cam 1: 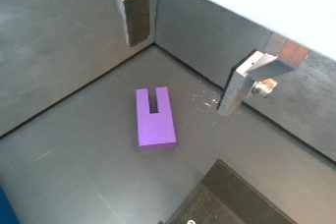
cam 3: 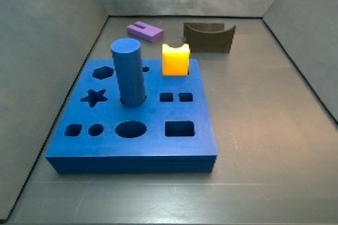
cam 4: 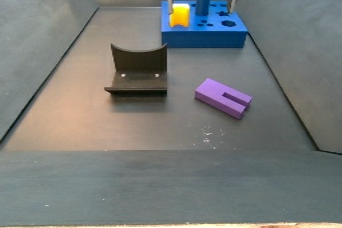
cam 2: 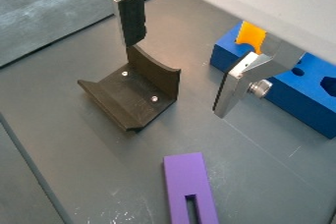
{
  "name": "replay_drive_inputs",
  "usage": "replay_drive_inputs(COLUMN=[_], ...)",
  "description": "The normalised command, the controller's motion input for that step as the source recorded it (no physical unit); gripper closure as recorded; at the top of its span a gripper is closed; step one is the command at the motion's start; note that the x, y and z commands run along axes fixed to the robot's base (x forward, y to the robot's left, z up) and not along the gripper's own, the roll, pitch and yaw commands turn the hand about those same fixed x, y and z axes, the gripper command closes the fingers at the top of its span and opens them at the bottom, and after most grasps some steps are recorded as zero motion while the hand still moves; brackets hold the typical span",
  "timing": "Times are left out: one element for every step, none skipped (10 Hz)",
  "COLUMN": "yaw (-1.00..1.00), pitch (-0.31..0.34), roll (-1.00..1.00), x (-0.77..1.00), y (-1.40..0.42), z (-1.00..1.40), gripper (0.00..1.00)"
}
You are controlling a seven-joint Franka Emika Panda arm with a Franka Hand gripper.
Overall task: Pick up the double-square object. Move up. Place the double-square object on the fixture. Regrasp the double-square object. Move to above the board. Insert the double-square object.
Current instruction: Pick up the double-square object.
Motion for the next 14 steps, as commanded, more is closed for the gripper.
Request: replay_drive_inputs(yaw=[0.16,0.58,0.76,0.80,0.80,0.80,0.75,0.65,0.57,0.58,0.52,0.47,0.43,0.35], pitch=[0.000,-0.156,0.000,0.000,0.000,0.000,0.000,0.000,0.003,0.031,0.050,0.047,0.043,0.023], roll=[0.06,0.00,-0.13,-0.06,-0.02,0.00,0.00,0.00,0.00,0.01,0.11,0.17,0.19,0.20], x=[0.06,0.00,0.23,0.14,0.10,0.08,0.07,0.01,0.00,-0.03,-0.31,-0.33,-0.29,-0.21], y=[-0.13,0.00,0.13,0.16,0.15,0.11,0.11,0.13,0.08,0.00,-0.36,-0.32,-0.19,0.00], z=[-0.17,-0.70,-0.95,-1.00,-1.00,-1.00,-1.00,-1.00,-1.00,-1.00,-0.98,-0.85,-0.80,-0.69], gripper=[0.00,0.00,0.00,0.00,0.00,0.00,0.00,0.00,0.00,0.00,0.00,0.00,0.00,0.00])
